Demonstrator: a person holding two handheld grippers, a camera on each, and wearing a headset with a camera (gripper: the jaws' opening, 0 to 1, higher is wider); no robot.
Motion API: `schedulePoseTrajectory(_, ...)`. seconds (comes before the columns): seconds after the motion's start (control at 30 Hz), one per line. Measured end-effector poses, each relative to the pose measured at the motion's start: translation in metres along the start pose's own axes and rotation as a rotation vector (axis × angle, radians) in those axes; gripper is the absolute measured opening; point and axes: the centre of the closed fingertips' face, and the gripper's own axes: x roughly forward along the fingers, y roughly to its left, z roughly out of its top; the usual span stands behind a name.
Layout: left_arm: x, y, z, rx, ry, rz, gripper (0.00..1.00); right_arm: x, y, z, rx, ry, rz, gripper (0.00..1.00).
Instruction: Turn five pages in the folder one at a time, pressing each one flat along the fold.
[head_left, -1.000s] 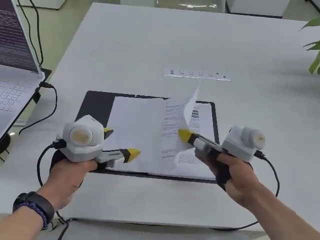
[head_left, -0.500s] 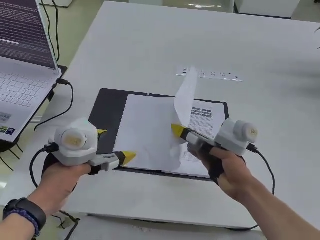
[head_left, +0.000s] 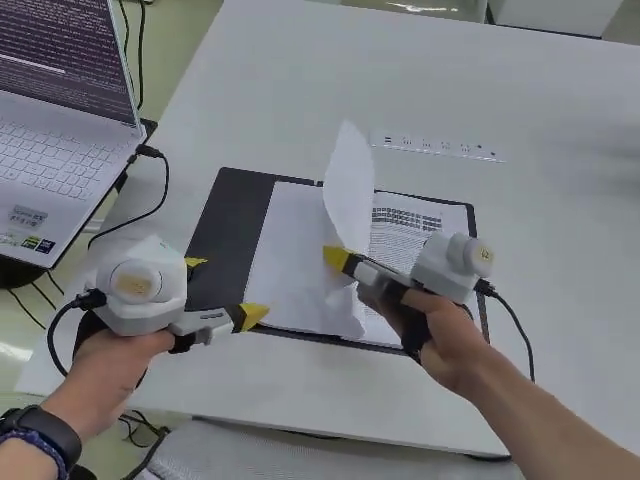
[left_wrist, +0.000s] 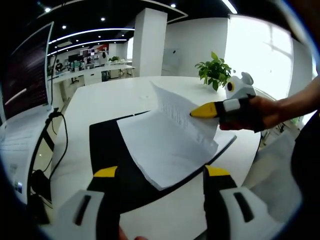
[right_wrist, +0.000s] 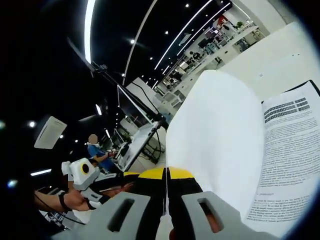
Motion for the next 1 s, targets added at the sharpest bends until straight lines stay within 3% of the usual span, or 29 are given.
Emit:
schedulePoseTrajectory(0.37,-0.009,-0.001,0.002,-0.005,-0.013,0.005,0.68,0.019,-0.003,-0.022,0.005,0.071,-0.008,0.0)
schedulePoseTrajectory(0.57,-0.013,-0.001,-0.006,-0.027,-0.012,0.012,0.67,0.029,-0.007,-0.032,0.015,0.105,-0.021,0.0)
schedulePoseTrajectory(0.67,-0.017,-0.001,-0.009,-0.044,-0.014,0.021,0.67,0.034,-0.016,-0.044,0.009,0.143,-0.043,0.0)
schedulePoseTrajectory(1.0,-0.027,0.002,-0.022,-0.091,-0.015,0.046,0.67,0.051,-0.03,-0.064,0.049,0.182,-0.079,0.0)
